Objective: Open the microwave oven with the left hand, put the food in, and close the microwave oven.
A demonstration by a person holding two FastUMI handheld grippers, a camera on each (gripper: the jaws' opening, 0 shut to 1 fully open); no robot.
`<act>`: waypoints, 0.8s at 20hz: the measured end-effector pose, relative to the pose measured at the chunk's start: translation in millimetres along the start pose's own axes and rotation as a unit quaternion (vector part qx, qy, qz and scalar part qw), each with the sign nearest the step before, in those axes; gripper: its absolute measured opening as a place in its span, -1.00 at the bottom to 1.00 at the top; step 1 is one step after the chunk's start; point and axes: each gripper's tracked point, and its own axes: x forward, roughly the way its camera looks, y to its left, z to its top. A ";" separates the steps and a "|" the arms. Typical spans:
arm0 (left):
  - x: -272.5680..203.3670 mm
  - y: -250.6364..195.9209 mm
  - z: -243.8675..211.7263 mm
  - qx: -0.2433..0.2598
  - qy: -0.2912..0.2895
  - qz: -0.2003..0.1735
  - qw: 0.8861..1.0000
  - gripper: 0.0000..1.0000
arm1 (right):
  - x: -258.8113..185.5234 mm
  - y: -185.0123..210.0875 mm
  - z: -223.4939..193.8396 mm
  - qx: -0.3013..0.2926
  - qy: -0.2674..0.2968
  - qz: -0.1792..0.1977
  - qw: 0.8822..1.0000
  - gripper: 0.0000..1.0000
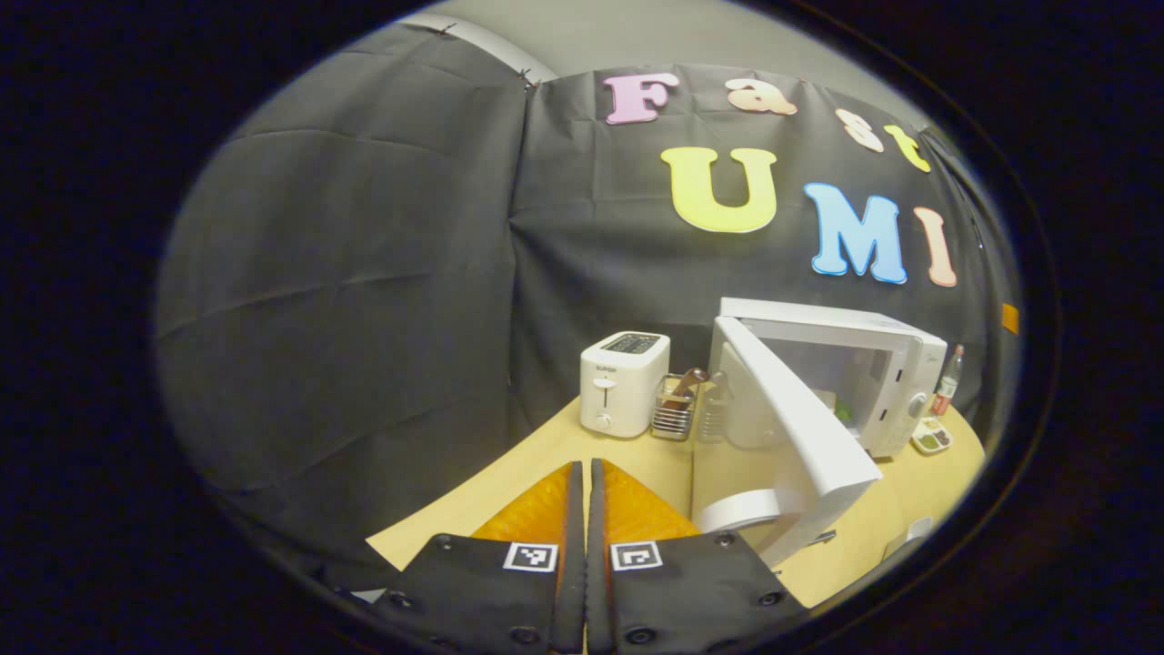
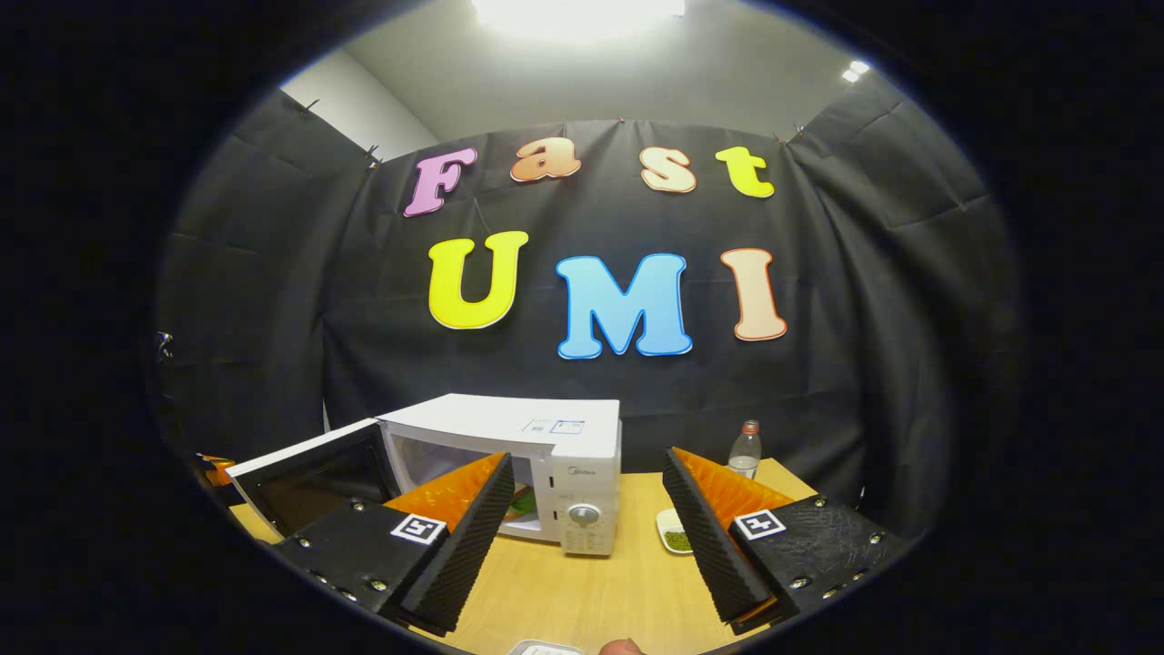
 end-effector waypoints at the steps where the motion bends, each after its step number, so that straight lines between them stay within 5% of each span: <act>1: -2.0 -8.2 0.8 0.008 -0.001 -0.003 1.000 -0.86 | -6.5 -8.6 2.1 -0.003 -0.002 -0.003 1.000 0.98; 10: -25.6 -81.5 -3.8 0.032 0.001 -0.028 0.999 -0.85 | -51.1 -77.5 13.4 0.003 -0.011 -0.016 1.000 0.99; 16: -22.3 -147.8 -9.9 0.040 0.015 -0.081 0.996 -0.86 | -56.7 -99.5 18.7 -0.005 -0.017 -0.030 0.999 0.99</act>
